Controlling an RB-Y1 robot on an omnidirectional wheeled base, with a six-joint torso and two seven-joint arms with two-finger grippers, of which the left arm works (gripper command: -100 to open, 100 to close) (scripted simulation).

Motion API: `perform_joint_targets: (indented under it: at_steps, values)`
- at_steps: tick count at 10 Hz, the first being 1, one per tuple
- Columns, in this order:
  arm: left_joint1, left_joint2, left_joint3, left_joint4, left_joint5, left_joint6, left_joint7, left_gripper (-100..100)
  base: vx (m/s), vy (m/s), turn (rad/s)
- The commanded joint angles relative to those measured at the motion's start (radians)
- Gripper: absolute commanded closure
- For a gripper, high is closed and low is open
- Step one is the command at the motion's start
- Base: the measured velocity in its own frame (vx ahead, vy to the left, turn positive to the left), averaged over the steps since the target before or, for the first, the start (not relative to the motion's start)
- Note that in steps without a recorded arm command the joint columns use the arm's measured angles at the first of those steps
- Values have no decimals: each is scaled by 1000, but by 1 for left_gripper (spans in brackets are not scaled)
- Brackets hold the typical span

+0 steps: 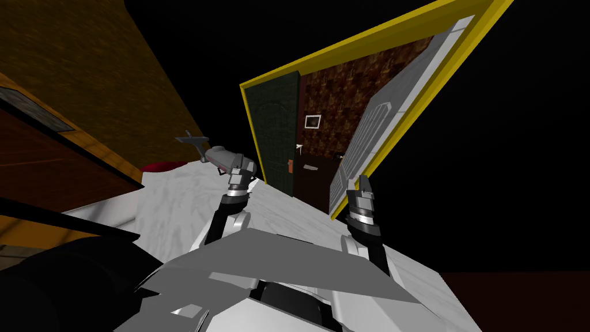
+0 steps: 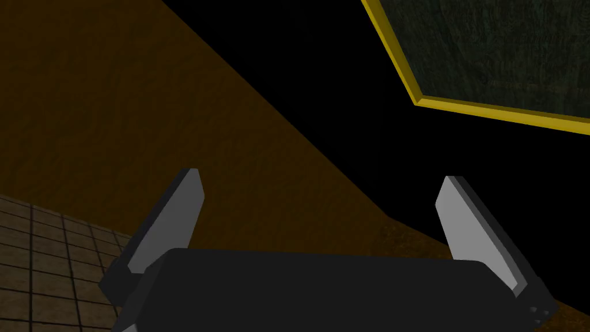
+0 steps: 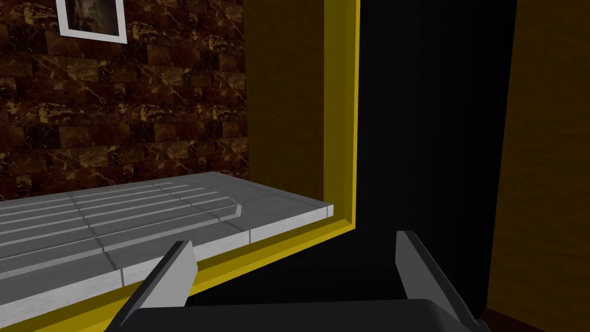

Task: Push the door open

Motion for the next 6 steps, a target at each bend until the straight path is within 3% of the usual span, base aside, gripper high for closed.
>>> perform_joint_targets:
  at_steps: [1,6]
  values:
    - [-10,4,-6,28,1,5,4,-100,10,123,-67]
    - [-52,15,-28,138,5,26,19,-100,134,35,-55]
